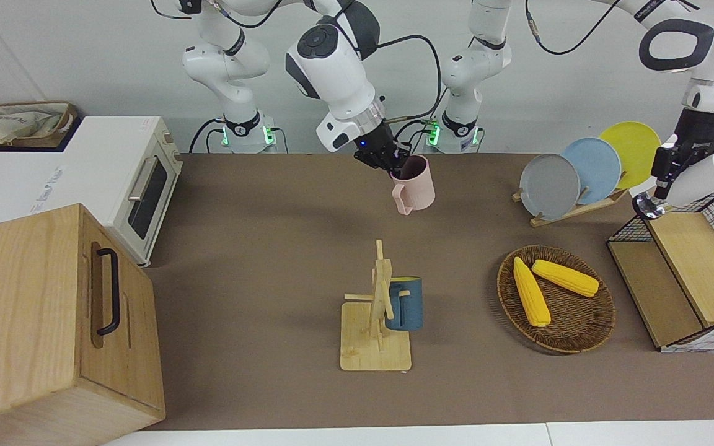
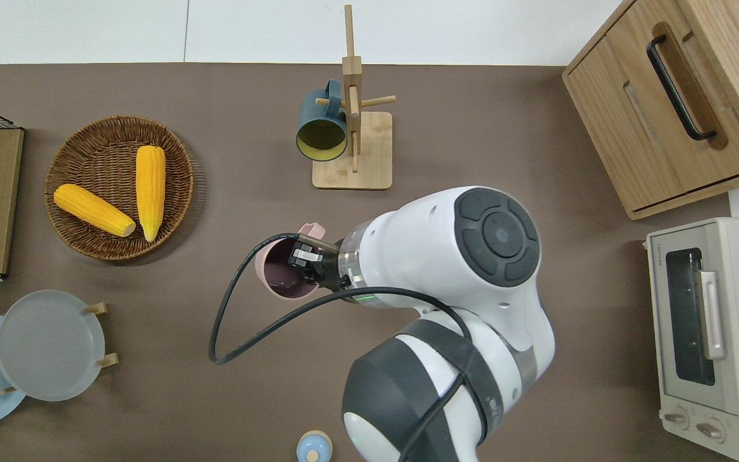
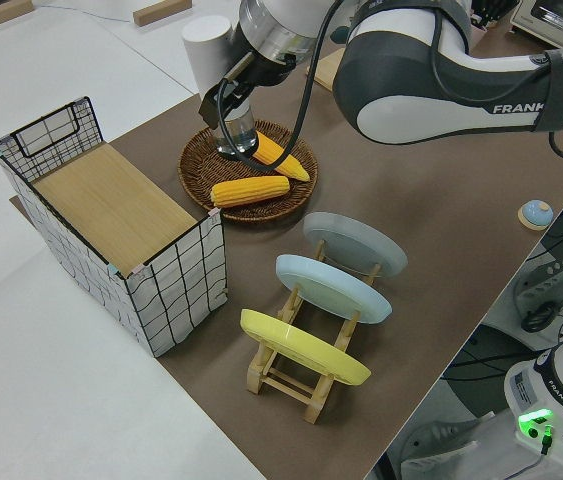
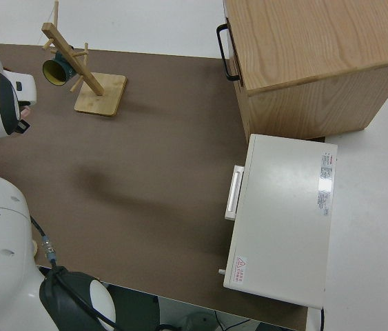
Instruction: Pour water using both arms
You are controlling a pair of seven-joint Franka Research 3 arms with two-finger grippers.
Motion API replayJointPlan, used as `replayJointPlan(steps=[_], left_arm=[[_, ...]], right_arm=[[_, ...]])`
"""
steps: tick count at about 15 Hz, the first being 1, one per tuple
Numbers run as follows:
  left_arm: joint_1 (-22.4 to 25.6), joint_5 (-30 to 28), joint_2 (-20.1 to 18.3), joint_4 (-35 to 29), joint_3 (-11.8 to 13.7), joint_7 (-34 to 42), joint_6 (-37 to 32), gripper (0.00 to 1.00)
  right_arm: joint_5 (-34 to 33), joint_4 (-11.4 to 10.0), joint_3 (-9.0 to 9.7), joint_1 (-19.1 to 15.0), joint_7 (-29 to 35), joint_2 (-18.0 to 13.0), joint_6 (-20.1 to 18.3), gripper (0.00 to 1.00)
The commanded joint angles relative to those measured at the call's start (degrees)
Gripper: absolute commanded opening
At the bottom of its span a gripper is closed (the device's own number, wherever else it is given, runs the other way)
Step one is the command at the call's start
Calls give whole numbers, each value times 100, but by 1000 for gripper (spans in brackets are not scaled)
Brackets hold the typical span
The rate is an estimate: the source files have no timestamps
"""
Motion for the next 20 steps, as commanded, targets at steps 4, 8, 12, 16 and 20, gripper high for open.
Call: replayJointPlan(steps=[4, 8, 12, 16, 20], left_arm=[[-37, 348, -932, -903, -311, -422, 26, 0], [-28, 374, -1327, -1343, -495, -536, 26, 0], [-28, 427, -1731, -1791, -671, -598, 26, 0], [-28, 427, -2022, -2116, -899, -756, 35, 0], [-46, 339, -2347, -2511, -1049, -809, 44, 0]], right_arm=[[37, -59, 83, 436, 401, 559, 699, 0], [-332, -59, 74, 700, 541, 963, 1024, 0], [-543, -50, 13, 946, 550, 1368, 1446, 0], [-701, -15, -14, 1052, 612, 1579, 1543, 0], [-789, 3, -31, 1201, 691, 1825, 1965, 0]])
